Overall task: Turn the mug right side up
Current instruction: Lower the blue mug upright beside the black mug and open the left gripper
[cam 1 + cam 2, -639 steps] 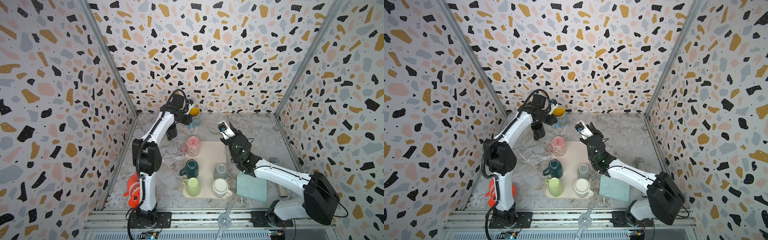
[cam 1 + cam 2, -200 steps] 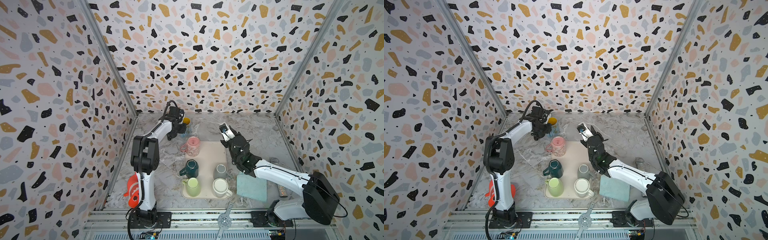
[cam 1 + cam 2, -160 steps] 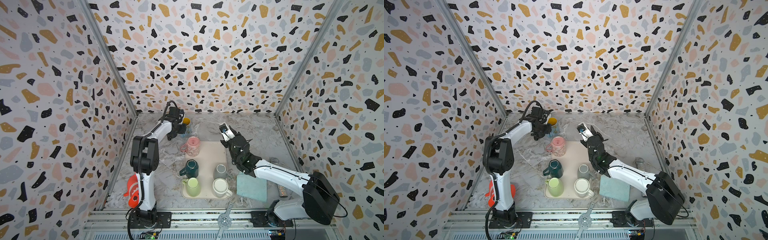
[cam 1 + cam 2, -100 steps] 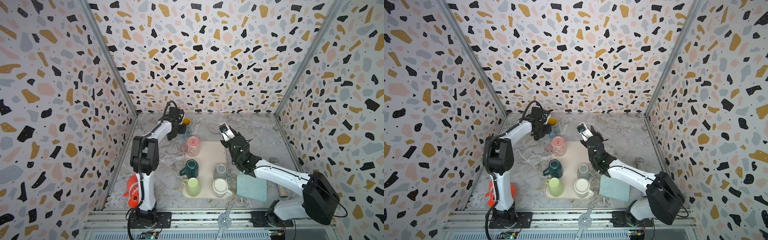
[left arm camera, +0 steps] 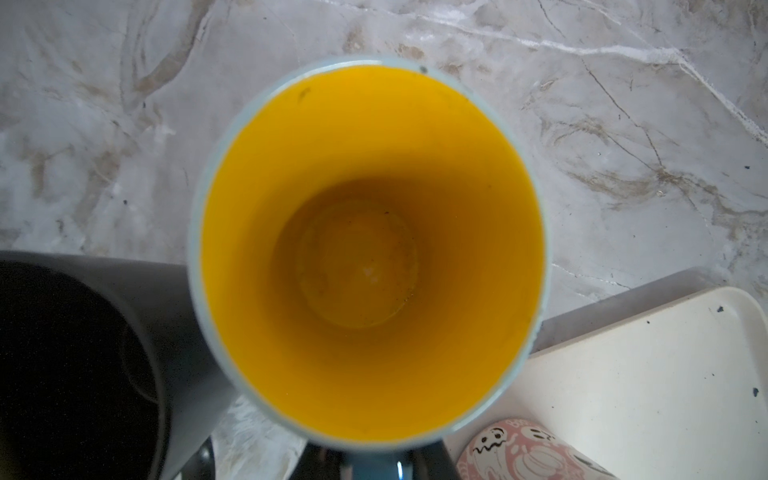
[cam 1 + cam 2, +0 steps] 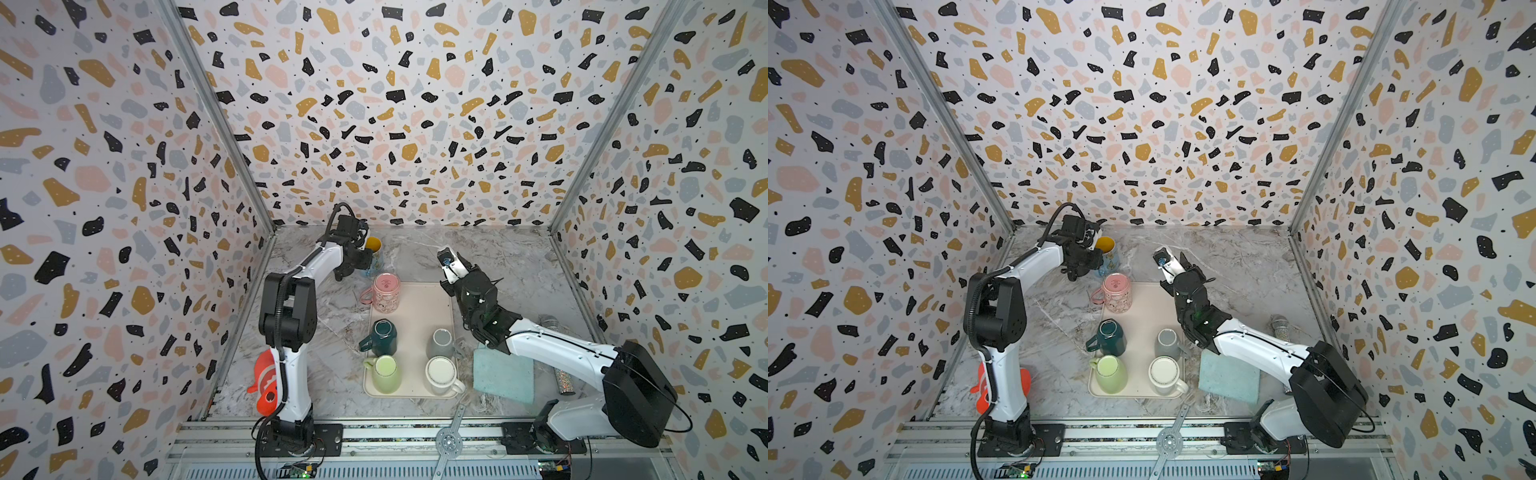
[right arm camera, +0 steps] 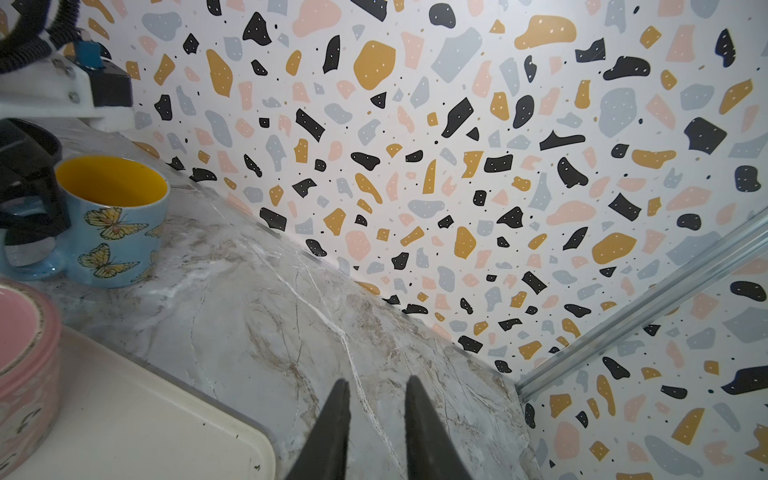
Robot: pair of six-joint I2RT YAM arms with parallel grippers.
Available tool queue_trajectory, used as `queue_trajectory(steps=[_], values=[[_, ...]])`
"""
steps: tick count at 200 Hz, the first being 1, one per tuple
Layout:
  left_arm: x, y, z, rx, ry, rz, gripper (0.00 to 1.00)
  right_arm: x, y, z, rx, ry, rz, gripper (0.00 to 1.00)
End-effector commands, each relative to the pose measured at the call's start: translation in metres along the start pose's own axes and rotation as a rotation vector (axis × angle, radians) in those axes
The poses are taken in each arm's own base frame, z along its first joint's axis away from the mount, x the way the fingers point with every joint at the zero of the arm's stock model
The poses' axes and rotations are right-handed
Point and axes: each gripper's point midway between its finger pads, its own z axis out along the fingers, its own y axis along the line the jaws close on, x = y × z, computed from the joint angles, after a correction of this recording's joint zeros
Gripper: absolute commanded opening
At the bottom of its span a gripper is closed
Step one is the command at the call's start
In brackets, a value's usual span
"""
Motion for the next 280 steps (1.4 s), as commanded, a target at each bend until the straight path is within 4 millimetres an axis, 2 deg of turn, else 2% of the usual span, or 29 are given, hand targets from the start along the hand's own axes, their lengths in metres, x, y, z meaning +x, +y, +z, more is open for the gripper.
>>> queue_trajectory(steps=[1, 76, 167, 219, 280], values=[[-0.009, -0.007, -0.019, 0.023, -0.037, -0.002, 0.26, -0.01, -0.003, -0.001, 0.0, -0.019, 0.032, 0.25], [-0.006, -0.008, -0.023, 0.023, -0.031, -0.004, 0.35, -0.009, -0.002, -0.001, 0.0, -0.015, 0.034, 0.25], [0.007, -0.011, -0.037, 0.029, -0.003, -0.018, 0.4, -0.009, 0.0, -0.002, -0.005, -0.017, 0.038, 0.25], [0.017, -0.021, -0.065, 0.048, 0.002, -0.019, 0.41, -0.01, 0.0, -0.005, -0.007, -0.017, 0.051, 0.25], [0.037, -0.035, -0.122, 0.062, -0.065, -0.065, 0.41, -0.012, 0.003, -0.01, -0.021, -0.024, 0.063, 0.26]])
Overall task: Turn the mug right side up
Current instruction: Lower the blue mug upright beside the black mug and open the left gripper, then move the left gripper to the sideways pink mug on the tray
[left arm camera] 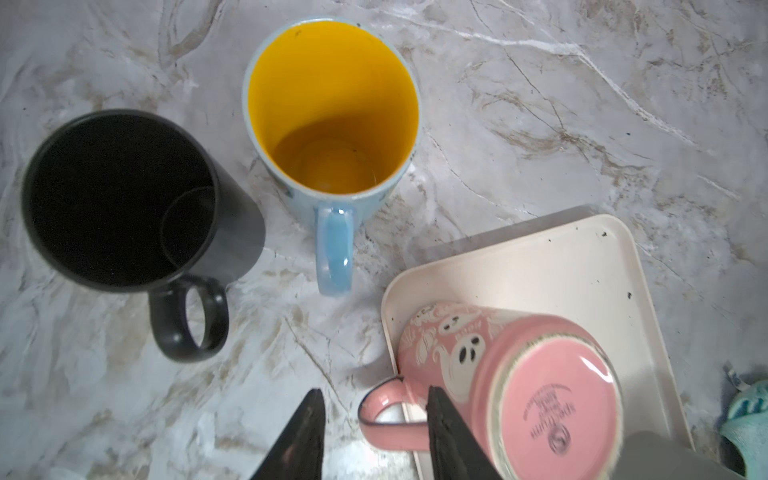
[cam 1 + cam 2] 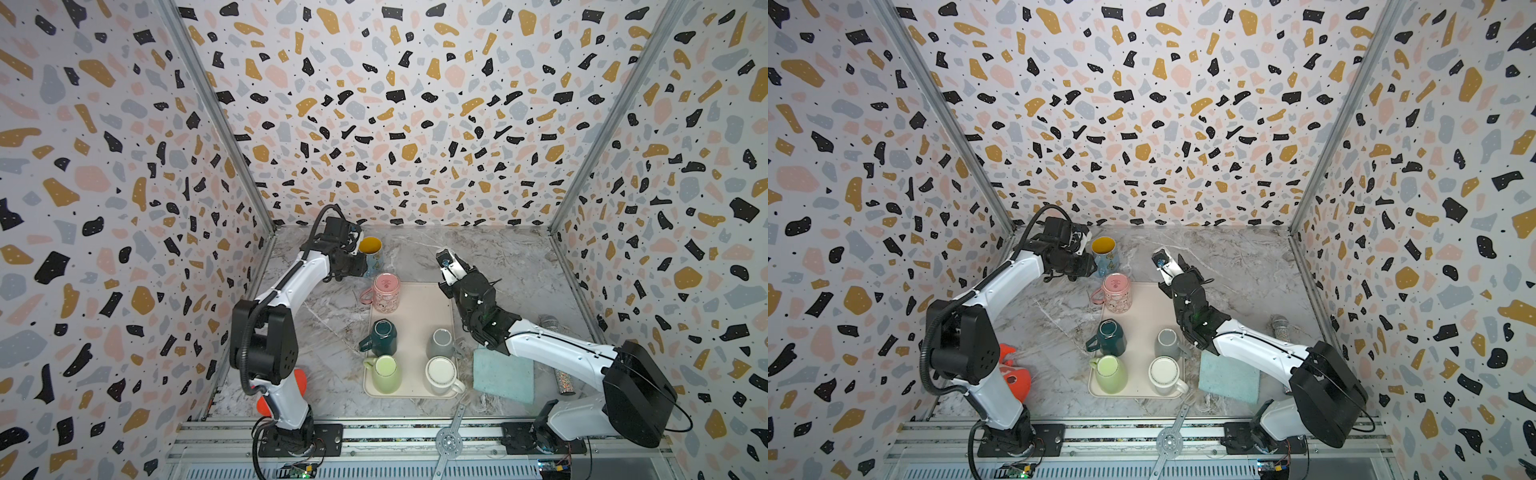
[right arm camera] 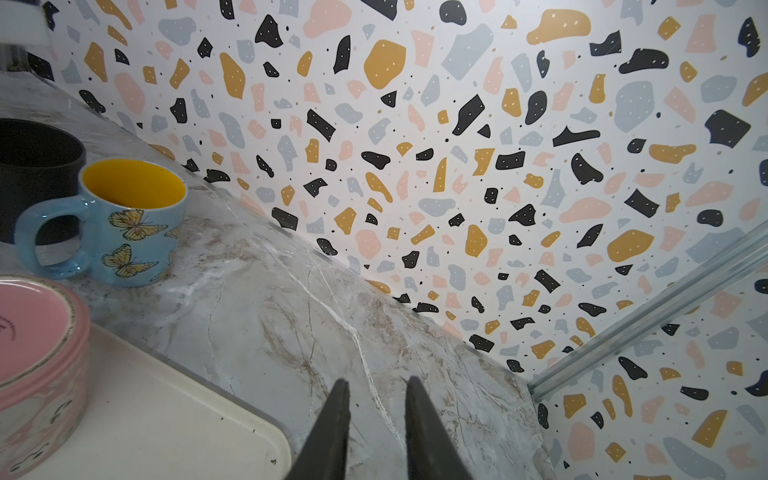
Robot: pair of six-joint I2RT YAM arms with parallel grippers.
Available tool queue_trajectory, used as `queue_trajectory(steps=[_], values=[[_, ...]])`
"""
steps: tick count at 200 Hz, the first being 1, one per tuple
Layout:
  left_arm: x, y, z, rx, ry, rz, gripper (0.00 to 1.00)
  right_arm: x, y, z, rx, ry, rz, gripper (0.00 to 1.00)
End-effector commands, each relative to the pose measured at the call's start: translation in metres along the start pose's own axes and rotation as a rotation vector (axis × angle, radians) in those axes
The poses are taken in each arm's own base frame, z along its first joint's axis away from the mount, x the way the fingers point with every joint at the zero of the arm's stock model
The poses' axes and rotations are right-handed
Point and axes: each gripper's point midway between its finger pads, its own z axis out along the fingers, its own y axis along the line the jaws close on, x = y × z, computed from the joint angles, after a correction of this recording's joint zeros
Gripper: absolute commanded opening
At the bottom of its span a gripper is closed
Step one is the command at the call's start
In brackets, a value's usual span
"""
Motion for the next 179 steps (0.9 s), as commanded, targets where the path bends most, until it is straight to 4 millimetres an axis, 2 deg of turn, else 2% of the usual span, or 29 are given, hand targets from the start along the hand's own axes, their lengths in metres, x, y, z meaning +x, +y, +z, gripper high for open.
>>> queue_trajectory(steps=[1, 42, 62, 84, 131, 153, 179], values=[[0.004, -0.013, -0.027, 0.035, -0.042, -0.046, 0.41, -0.012, -0.006, -0.006, 0.004, -0.027, 0.043, 0.26], [0.008, -0.045, -0.07, 0.23, -0.213, -0.275, 0.43, -0.012, -0.008, -0.012, -0.001, -0.027, 0.061, 0.26], [0.007, -0.051, -0.087, 0.317, -0.283, -0.464, 0.47, -0.012, -0.008, -0.016, -0.012, -0.035, 0.084, 0.27], [0.01, -0.053, -0.095, 0.436, -0.331, -0.711, 0.49, -0.012, -0.009, -0.021, -0.025, -0.047, 0.105, 0.27], [0.03, -0.036, -0.085, 0.468, -0.325, -1.054, 0.49, -0.011, -0.012, -0.029, -0.032, -0.061, 0.136, 0.28], [0.043, -0.025, -0.072, 0.453, -0.303, -1.237, 0.48, -0.008, -0.012, -0.031, -0.035, -0.057, 0.152, 0.28], [0.06, -0.02, -0.055, 0.532, -0.282, -1.487, 0.46, -0.005, -0.014, -0.032, -0.029, -0.051, 0.158, 0.28]])
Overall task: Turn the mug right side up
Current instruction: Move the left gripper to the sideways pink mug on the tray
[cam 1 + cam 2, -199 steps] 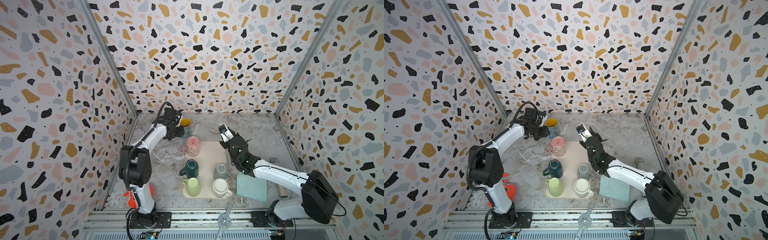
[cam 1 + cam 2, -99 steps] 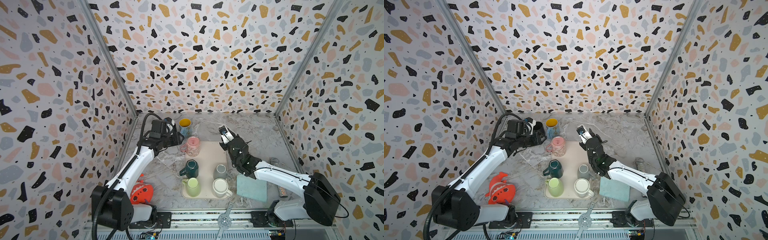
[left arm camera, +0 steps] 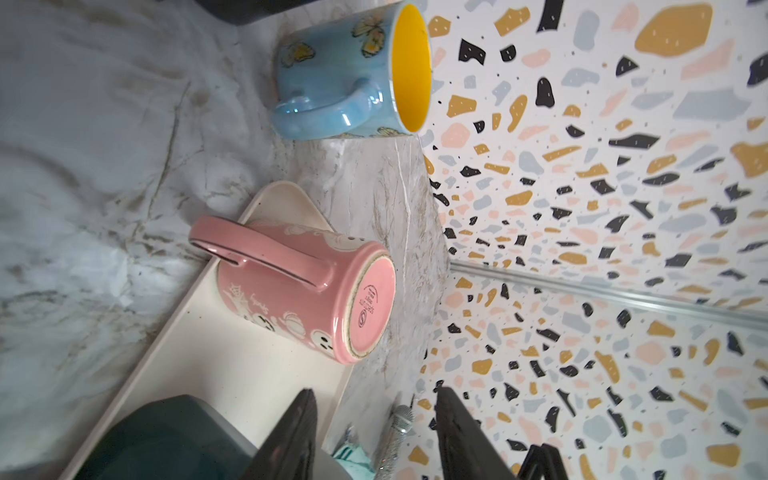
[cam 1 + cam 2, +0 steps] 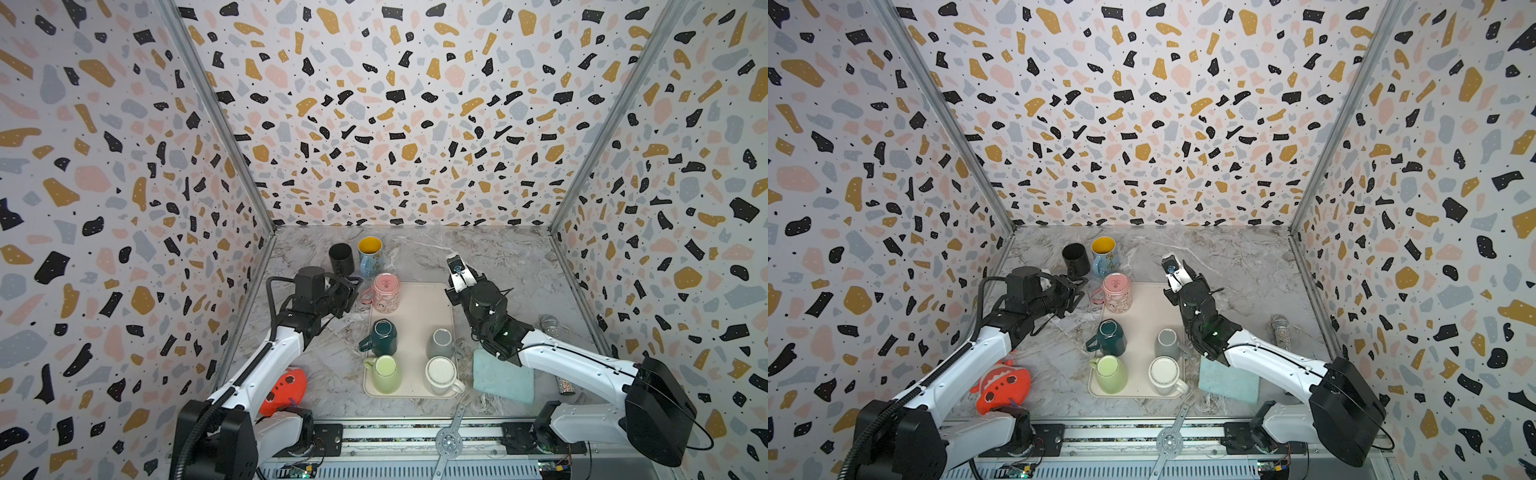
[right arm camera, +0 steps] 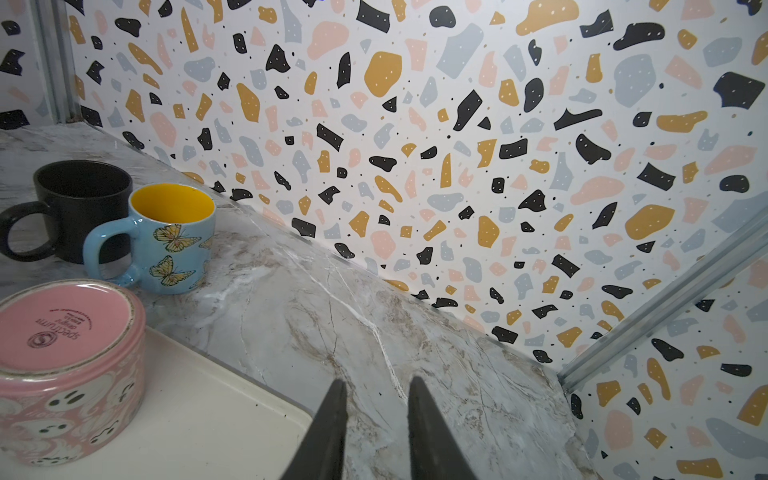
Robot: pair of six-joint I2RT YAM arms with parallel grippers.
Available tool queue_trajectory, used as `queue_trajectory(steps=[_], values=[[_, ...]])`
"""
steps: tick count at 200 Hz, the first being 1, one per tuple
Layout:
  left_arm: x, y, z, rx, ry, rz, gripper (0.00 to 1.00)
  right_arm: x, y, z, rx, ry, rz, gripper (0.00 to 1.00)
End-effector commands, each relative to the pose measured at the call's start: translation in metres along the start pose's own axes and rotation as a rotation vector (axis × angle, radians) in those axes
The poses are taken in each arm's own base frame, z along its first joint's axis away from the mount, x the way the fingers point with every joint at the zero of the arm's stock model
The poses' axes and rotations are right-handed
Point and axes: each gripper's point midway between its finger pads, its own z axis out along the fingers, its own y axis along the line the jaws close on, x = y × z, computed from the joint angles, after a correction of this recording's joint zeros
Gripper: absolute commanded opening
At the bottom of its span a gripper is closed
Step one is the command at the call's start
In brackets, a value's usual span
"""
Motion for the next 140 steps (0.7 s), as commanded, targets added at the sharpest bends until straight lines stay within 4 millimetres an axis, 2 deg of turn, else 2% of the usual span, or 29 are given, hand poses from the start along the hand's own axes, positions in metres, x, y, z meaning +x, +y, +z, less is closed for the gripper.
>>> queue_trajectory(steps=[1, 43, 82, 140], values=[[-0.007, 0.003, 0.002, 0.095, -0.03, -0.302, 0.46, -0.01, -0.006, -0.006, 0.009, -0.027, 0.049, 0.28], [-0.01, 0.027, 0.013, 0.097, -0.039, -0.492, 0.46, -0.011, -0.008, -0.005, 0.02, -0.03, 0.044, 0.29], [-0.021, 0.029, 0.023, 0.125, -0.073, -0.578, 0.46, -0.009, -0.004, 0.001, 0.022, -0.017, 0.032, 0.29], [-0.018, 0.037, 0.053, 0.068, 0.0, -0.588, 0.45, -0.005, -0.004, 0.008, 0.037, 0.001, 0.011, 0.29]])
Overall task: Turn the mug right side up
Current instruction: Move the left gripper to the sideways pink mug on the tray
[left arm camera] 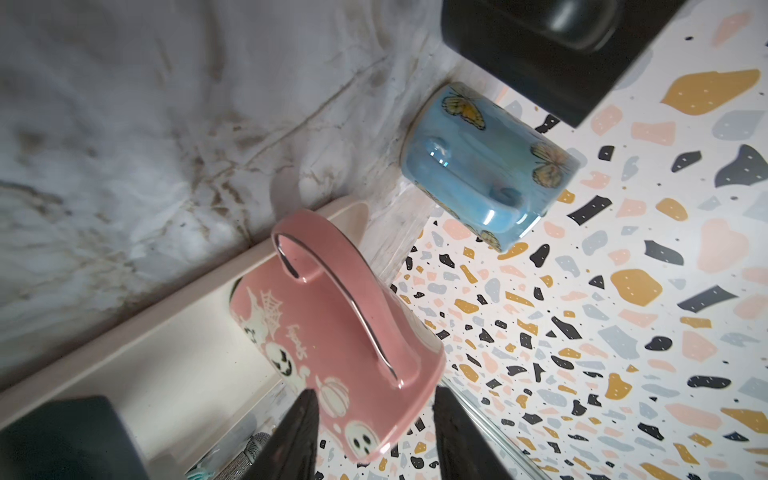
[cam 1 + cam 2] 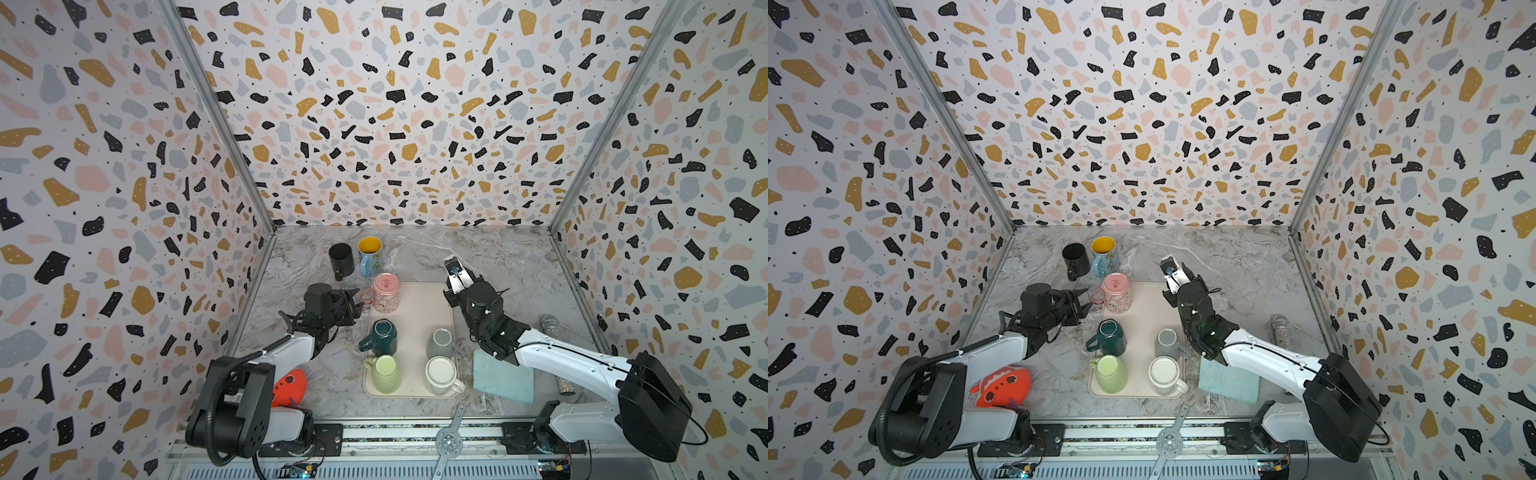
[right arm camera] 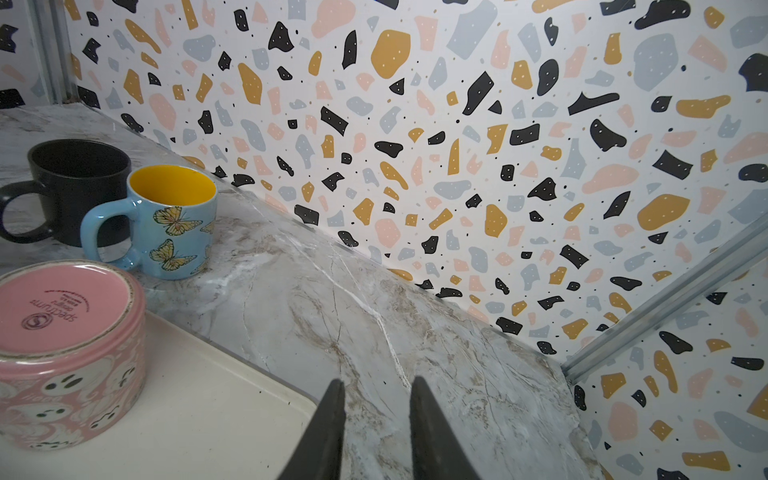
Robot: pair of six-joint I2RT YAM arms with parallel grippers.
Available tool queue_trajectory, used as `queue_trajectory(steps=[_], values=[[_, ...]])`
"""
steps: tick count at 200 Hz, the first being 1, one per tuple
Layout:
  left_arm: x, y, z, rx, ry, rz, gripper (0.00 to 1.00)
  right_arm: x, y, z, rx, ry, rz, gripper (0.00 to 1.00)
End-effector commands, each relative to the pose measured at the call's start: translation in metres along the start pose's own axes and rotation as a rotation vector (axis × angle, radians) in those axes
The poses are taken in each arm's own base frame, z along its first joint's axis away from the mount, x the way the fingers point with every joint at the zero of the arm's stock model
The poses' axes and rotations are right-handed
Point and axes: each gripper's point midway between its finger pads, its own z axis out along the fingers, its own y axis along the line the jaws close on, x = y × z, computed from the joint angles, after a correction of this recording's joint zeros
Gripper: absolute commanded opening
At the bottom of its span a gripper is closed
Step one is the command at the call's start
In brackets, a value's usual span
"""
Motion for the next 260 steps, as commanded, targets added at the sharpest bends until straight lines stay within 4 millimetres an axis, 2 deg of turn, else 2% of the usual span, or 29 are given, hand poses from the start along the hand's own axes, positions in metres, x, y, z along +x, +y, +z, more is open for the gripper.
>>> queue_trajectory(steps=[1, 31, 89, 164, 260], values=[[0.012, -0.023, 0.007, 0.052, 0.057, 0.008, 0.45, -0.017, -0.011, 0.002, 0.042, -0.029, 0.029, 0.29], [0.007, -0.028, 0.014, 0.064, 0.039, 0.002, 0.45, -0.016, -0.011, 0.005, 0.046, -0.021, 0.021, 0.29], [0.004, -0.021, 0.032, 0.029, 0.061, -0.008, 0.44, -0.014, -0.01, 0.011, 0.049, -0.011, 0.002, 0.29], [0.002, -0.027, 0.046, 0.028, 0.064, -0.004, 0.42, -0.015, -0.012, 0.016, 0.056, -0.008, -0.009, 0.3], [0.001, -0.022, 0.058, 0.007, 0.079, -0.004, 0.4, -0.01, -0.009, 0.021, 0.056, 0.006, -0.017, 0.3]])
